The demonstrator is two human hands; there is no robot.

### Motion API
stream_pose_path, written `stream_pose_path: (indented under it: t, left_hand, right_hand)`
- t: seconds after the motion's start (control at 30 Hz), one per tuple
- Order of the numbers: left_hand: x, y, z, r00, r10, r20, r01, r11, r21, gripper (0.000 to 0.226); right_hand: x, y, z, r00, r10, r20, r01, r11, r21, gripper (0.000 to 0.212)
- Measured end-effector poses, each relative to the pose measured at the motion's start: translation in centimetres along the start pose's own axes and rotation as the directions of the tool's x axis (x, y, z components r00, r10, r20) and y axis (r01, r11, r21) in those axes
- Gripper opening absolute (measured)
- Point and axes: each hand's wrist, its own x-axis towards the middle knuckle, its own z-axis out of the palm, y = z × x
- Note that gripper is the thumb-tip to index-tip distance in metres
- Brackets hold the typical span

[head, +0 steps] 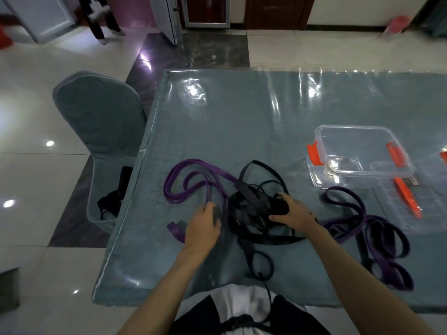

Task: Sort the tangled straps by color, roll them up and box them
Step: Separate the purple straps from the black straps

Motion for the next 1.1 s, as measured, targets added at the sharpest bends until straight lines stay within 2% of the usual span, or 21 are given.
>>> stream_pose_path:
  t: [0.03,0.1,0.2,0.27,0.37,0.43,0.47,0.53,0.57,0.63,0.73,0.87,1.0,1.1]
  left_hand:
    - [0.1,0.7,0.6,0.995,-0.036,0.096,0.045,0.994,-0.1,0.034]
    - [0.1,1.8,2.1,0.949,-0.098,0.301,0.164,0.966,-0.202,0.044]
    - [0.1,3.1,4.3,0.868,-0.131,0.479,0.321,0.885,-0.339,0.069]
    - [-0.1,4.1,5.1,0.811,-0.151,0.565,0.46,0.761,-0.458,0.079]
    - [-0.3,5.4,5.4,0.77,-0.216,0.6,0.608,0.534,-0.588,0.076]
    - [-0.7,5.6,5.9,0.778,-0.249,0.577,0.627,0.383,-0.679,0.062]
    - [-1.0,5.6,6.2,0.794,-0.254,0.553,0.608,0.341,-0.717,0.051]
    - [-1.5,5.6,7.2,0.848,-0.262,0.46,0.529,0.388,-0.755,0.041]
    - [-1.8,5.5,7.7,0.863,-0.281,0.42,0.504,0.412,-0.759,0.042]
    - [-2.1,5.6,8.1,0.865,-0.341,0.369,0.488,0.402,-0.774,0.052]
    - [-2.6,5.5,8.8,0.883,-0.35,0.314,0.44,0.376,-0.816,0.056]
    - [-4.2,5.7,8.7,0.93,-0.271,0.247,0.341,0.389,-0.856,0.071]
    - [-5.8,6.4,8.4,0.963,-0.188,0.191,0.255,0.425,-0.869,0.093]
    - [-6.4,8.1,7.6,0.989,-0.1,0.112,0.146,0.474,-0.868,0.094]
  right_hand:
    - [0.0,-0.2,0.2,0.999,-0.016,-0.052,0.016,1.0,-0.005,0.093]
    - [-0.2,-0.4,0.5,0.993,-0.056,-0.104,0.059,0.998,0.025,0.076]
    - [-0.5,-0.1,1.1,0.997,-0.064,-0.031,0.069,0.976,0.206,0.061]
    - [-1.2,0.2,2.4,0.998,-0.055,0.04,0.044,0.973,0.229,0.055]
    - [-2.7,0.4,5.0,0.997,-0.07,0.027,0.063,0.976,0.209,0.048]
    - [-3.6,0.0,6.2,0.994,-0.106,-0.011,0.106,0.977,0.186,0.045]
    - [-3.8,-0.1,6.5,0.993,-0.113,-0.024,0.115,0.982,0.147,0.047]
    - [-4.2,-0.3,6.9,0.995,-0.088,-0.049,0.089,0.996,0.022,0.049]
    - [-4.4,-0.4,7.0,0.996,-0.08,-0.048,0.082,0.996,0.039,0.048]
    - [-4.7,-0.3,7.2,0.994,-0.109,-0.021,0.111,0.975,0.194,0.036]
    - [-6.2,-0.5,7.9,0.991,-0.13,0.012,0.114,0.906,0.407,0.016]
    - [-8.9,-0.6,9.3,0.99,-0.071,-0.122,0.128,0.81,0.573,0.014]
    - [-10.5,-0.6,8.1,0.974,-0.038,-0.224,0.175,0.755,0.631,0.015]
    - [-11.7,-0.3,7.0,0.951,-0.049,-0.306,0.248,0.714,0.655,0.021]
